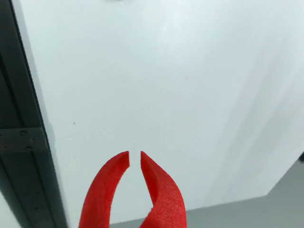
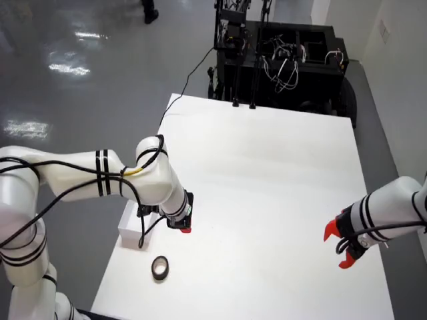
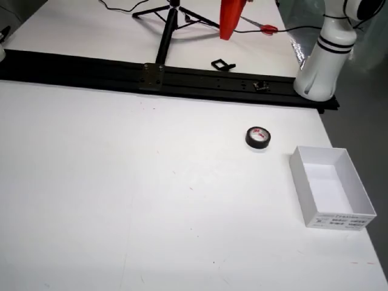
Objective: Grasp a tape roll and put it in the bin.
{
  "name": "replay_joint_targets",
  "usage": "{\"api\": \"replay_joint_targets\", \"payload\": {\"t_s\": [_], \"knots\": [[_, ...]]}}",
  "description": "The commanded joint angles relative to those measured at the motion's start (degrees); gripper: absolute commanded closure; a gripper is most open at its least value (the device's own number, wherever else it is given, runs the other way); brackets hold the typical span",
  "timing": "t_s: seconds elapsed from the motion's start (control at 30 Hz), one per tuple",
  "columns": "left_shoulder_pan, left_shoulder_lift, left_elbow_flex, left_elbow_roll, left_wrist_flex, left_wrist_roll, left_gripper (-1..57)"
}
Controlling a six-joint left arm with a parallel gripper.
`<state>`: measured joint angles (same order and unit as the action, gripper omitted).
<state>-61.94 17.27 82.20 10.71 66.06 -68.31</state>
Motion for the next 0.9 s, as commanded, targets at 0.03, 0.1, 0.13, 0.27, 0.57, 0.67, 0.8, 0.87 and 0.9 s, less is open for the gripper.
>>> {"api": "replay_joint_targets", "payload": {"t_s": [0.03,0.1,0.13,0.27,0.57,0.67,0.8,0.87,0.9], "knots": [[4.64,6.28,2.61,-1.57,4.77,-19.49,46.8],[5.34,7.86,2.70,-2.44,4.77,-20.63,43.2],[5.87,9.00,2.79,-3.24,4.77,-21.25,41.9],[7.10,12.34,2.88,-4.20,4.69,-23.36,40.0],[9.74,17.79,3.32,-4.29,2.58,-26.26,38.9],[10.26,19.55,4.02,-4.55,1.61,-26.35,38.4],[10.79,21.75,4.37,-5.43,0.64,-26.43,37.6],[10.97,22.80,4.46,-6.05,0.03,-26.79,37.2],[11.06,23.07,4.55,-6.22,-0.15,-27.14,37.2]]}}
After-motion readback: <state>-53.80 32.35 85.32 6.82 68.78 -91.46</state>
